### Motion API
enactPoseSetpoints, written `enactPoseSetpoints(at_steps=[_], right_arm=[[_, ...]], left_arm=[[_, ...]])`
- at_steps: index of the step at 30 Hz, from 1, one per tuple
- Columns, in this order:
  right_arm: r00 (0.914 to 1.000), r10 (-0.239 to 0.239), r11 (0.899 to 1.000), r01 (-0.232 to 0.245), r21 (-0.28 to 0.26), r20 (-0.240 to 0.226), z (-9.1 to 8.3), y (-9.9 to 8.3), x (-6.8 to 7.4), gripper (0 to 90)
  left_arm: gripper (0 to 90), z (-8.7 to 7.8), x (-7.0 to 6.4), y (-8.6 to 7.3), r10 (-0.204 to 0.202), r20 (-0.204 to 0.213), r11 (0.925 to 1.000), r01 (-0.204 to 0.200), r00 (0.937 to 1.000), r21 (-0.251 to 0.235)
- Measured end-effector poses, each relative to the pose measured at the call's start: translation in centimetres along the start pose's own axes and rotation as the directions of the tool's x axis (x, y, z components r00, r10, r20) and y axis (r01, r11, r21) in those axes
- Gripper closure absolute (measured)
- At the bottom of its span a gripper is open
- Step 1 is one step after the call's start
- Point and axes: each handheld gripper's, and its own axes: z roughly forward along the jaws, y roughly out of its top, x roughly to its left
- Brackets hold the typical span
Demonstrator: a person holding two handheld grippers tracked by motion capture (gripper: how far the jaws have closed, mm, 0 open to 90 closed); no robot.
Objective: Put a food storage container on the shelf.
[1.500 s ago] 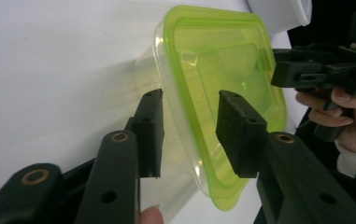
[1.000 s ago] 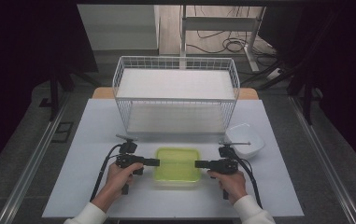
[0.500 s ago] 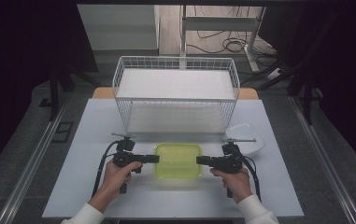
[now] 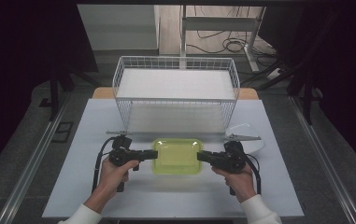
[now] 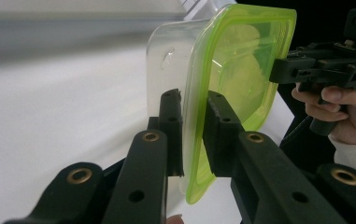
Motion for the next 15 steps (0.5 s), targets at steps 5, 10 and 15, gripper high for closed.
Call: enactPoseSetpoints(at_steps=[5, 10, 15], right_arm=[[0.9991, -0.043, 0.999, 0.042, -0.021, -0.002, -0.5, 0.4, 0.5, 77.0], [0.9957, -0.092, 0.995, 0.092, -0.033, 0.009, -1.0, 0.9, 1.3, 76.8], [0.9934, -0.115, 0.992, 0.114, -0.057, 0.0, -1.5, 1.2, 1.8, 76.8]], left_arm=[[78.8, -0.5, -0.6, 0.2, 0.03, -0.004, 0.9993, -0.031, 0.9995, -0.022], [78.7, -1.1, -1.1, 0.4, 0.044, -0.001, 0.9983, -0.044, 0.999, -0.038], [78.7, -1.8, -1.8, 0.6, 0.066, -0.006, 0.996, -0.067, 0.9978, -0.059]])
